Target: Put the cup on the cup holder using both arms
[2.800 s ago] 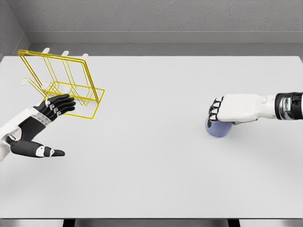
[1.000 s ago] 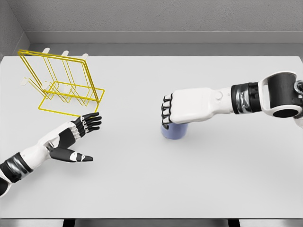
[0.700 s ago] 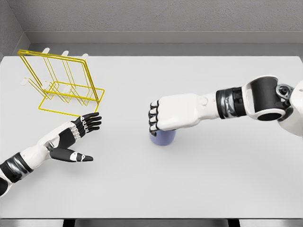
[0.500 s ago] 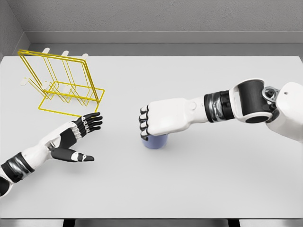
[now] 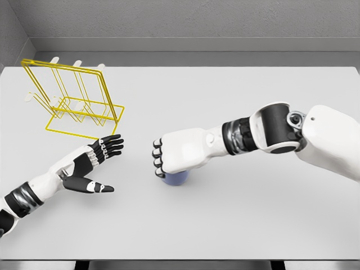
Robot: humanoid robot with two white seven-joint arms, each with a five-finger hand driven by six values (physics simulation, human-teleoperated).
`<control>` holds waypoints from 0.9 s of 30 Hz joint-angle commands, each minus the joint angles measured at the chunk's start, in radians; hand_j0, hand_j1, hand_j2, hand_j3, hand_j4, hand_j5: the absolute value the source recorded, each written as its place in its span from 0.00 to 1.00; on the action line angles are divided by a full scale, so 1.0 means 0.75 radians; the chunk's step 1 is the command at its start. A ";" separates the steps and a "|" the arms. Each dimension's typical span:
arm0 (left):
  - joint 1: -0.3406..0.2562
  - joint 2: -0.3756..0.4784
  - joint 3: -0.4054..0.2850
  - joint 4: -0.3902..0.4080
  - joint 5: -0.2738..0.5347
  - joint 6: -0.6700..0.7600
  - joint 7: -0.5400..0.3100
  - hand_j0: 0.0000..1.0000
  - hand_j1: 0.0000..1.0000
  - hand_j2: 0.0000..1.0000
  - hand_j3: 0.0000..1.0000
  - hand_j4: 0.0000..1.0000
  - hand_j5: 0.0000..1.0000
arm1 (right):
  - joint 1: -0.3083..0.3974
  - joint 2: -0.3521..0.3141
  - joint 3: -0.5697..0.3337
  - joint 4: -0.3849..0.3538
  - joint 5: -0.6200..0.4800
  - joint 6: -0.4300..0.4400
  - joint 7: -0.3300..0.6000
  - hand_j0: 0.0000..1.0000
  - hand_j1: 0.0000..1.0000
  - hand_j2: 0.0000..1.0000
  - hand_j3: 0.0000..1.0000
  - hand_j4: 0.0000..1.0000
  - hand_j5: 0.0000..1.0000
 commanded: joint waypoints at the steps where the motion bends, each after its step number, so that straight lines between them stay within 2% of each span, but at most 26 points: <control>1: 0.000 0.001 0.001 0.002 0.004 0.000 0.000 1.00 1.00 1.00 1.00 1.00 1.00 | 0.000 0.009 0.001 0.004 -0.002 0.003 0.000 0.57 0.57 0.57 0.57 0.57 0.57; 4: 0.000 -0.001 0.001 0.002 -0.006 0.000 0.000 1.00 1.00 1.00 1.00 1.00 1.00 | 0.004 0.011 0.001 0.022 0.008 0.003 0.000 0.61 0.61 0.61 0.61 0.61 0.61; 8: -0.002 -0.010 0.001 0.002 -0.008 0.002 0.000 1.00 1.00 1.00 1.00 1.00 1.00 | 0.008 0.009 -0.003 0.022 0.020 0.003 -0.002 0.89 0.89 0.89 0.89 0.89 0.89; 11: -0.018 -0.028 0.001 0.010 -0.014 0.047 0.000 1.00 1.00 1.00 1.00 1.00 1.00 | 0.008 0.007 -0.003 0.020 0.020 0.003 -0.002 0.99 0.99 0.99 0.99 0.99 0.99; 17: -0.022 -0.040 0.001 0.020 -0.014 0.049 0.000 1.00 1.00 1.00 1.00 1.00 1.00 | 0.008 -0.001 -0.013 0.016 0.016 0.003 -0.002 0.99 0.99 0.99 0.99 0.99 0.99; 22: -0.025 -0.040 0.001 0.030 -0.014 0.049 0.000 1.00 1.00 1.00 1.00 1.00 1.00 | 0.006 -0.050 -0.017 0.012 0.006 0.003 -0.002 1.00 1.00 1.00 1.00 1.00 1.00; 27: -0.039 -0.040 0.001 0.047 -0.014 0.049 0.000 1.00 1.00 1.00 1.00 1.00 1.00 | 0.006 -0.098 -0.120 -0.019 -0.029 0.003 -0.019 1.00 1.00 1.00 1.00 1.00 1.00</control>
